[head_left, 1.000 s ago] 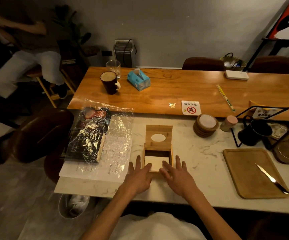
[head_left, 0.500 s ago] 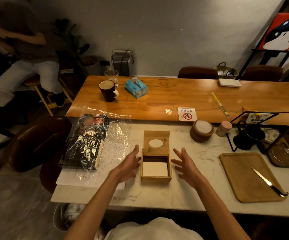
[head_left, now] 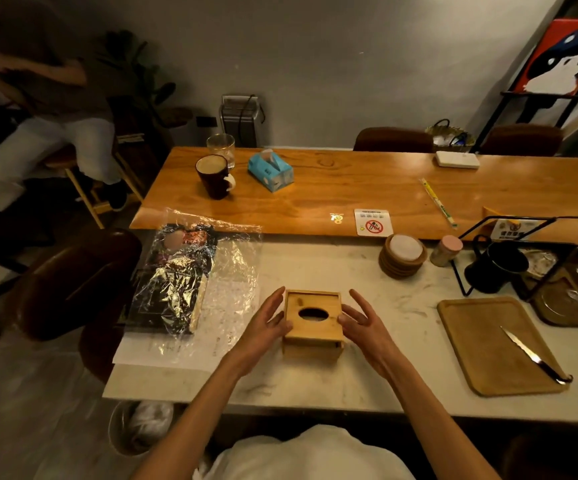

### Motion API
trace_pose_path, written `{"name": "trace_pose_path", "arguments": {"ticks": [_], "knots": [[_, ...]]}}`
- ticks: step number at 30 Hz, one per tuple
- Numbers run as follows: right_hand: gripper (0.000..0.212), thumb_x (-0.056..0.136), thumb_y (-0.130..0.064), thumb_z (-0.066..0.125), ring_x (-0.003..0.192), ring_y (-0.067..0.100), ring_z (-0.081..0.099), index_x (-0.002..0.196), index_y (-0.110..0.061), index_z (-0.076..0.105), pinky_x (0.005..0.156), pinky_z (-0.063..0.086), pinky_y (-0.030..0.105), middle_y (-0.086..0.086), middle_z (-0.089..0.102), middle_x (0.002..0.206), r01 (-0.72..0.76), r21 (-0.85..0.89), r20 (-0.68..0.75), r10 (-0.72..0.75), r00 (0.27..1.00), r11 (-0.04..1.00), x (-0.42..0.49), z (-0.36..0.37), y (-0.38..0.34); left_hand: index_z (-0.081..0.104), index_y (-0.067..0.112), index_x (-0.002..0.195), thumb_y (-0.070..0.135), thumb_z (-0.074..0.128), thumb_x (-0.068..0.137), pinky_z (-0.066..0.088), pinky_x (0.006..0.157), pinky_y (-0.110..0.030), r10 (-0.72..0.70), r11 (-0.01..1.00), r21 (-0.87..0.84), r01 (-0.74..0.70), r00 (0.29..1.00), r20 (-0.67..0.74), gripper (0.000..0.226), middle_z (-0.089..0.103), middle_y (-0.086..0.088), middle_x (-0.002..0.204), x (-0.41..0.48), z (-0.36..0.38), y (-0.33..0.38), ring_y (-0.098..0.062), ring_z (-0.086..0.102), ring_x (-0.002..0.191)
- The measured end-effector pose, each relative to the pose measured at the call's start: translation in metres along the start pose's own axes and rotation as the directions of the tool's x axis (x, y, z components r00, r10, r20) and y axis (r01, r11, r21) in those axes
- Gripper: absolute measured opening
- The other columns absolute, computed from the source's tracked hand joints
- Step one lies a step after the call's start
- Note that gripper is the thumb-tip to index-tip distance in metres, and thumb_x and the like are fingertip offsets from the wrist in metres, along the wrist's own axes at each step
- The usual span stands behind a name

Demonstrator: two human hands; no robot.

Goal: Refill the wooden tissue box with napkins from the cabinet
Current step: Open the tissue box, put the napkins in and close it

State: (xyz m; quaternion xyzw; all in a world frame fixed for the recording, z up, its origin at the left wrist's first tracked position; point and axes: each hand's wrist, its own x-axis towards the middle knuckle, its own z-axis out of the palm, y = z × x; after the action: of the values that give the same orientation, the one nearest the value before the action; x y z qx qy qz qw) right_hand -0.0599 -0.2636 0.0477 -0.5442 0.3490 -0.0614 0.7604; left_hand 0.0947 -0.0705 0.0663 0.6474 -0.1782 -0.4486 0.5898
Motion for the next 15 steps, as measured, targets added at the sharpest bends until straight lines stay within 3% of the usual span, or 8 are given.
{"name": "trace_pose_path", "arguments": {"ticks": [2, 7, 10, 15], "knots": [[0.072, 0.086, -0.019, 0.071, 0.121, 0.018, 0.055, 0.147, -0.037, 0.036, 0.093, 0.051, 0.033, 0.008, 0.045, 0.145, 0.04, -0.032, -0.093, -0.043, 0.995, 0.999, -0.006, 0.008, 0.011, 0.023, 0.029, 0.153, 0.009, 0.06, 0.094, 0.038, 0.108, -0.028, 0.027, 0.999, 0.038, -0.026, 0.999, -0.046, 0.072, 0.026, 0.007, 0.156, -0.005, 0.006, -0.014, -0.014, 0.031, 0.142], [0.076, 0.09, -0.024, 0.068, 0.142, 0.024, 0.033, 0.151, -0.037, 0.026, 0.112, 0.035, 0.046, 0.006, 0.032, 0.157, 0.083, -0.172, -0.222, -0.12, 0.968, 0.982, -0.011, 0.019, 0.013, 0.017, 0.026, 0.154, 0.017, 0.054, 0.098, 0.026, 0.118, -0.038, 0.016, 0.998, 0.069, -0.007, 0.991, -0.135, 0.069, 0.02, 0.003, 0.161, -0.007, 0.016, -0.022, -0.018, 0.022, 0.147], [0.078, 0.092, -0.035, 0.062, 0.147, 0.02, 0.022, 0.153, -0.04, 0.013, 0.117, 0.027, 0.044, 0.0, 0.02, 0.162, 0.077, -0.264, -0.212, -0.136, 0.968, 0.962, -0.017, 0.021, 0.007, 0.016, 0.028, 0.155, 0.026, 0.051, 0.099, 0.022, 0.119, -0.038, -0.004, 1.0, 0.014, 0.008, 0.978, -0.207, 0.066, 0.019, 0.007, 0.161, -0.007, 0.015, -0.019, -0.012, 0.019, 0.147], [0.096, 0.087, -0.038, 0.068, 0.148, 0.02, 0.017, 0.154, -0.037, -0.001, 0.116, 0.022, 0.037, -0.004, 0.012, 0.163, 0.056, -0.417, -0.094, -0.105, 0.99, 0.907, -0.027, 0.028, 0.011, 0.011, 0.028, 0.154, 0.025, 0.056, 0.097, 0.019, 0.121, -0.04, -0.015, 0.983, 0.178, 0.033, 0.995, -0.101, 0.073, 0.013, 0.008, 0.162, -0.006, 0.016, -0.032, -0.012, 0.012, 0.149]]}}
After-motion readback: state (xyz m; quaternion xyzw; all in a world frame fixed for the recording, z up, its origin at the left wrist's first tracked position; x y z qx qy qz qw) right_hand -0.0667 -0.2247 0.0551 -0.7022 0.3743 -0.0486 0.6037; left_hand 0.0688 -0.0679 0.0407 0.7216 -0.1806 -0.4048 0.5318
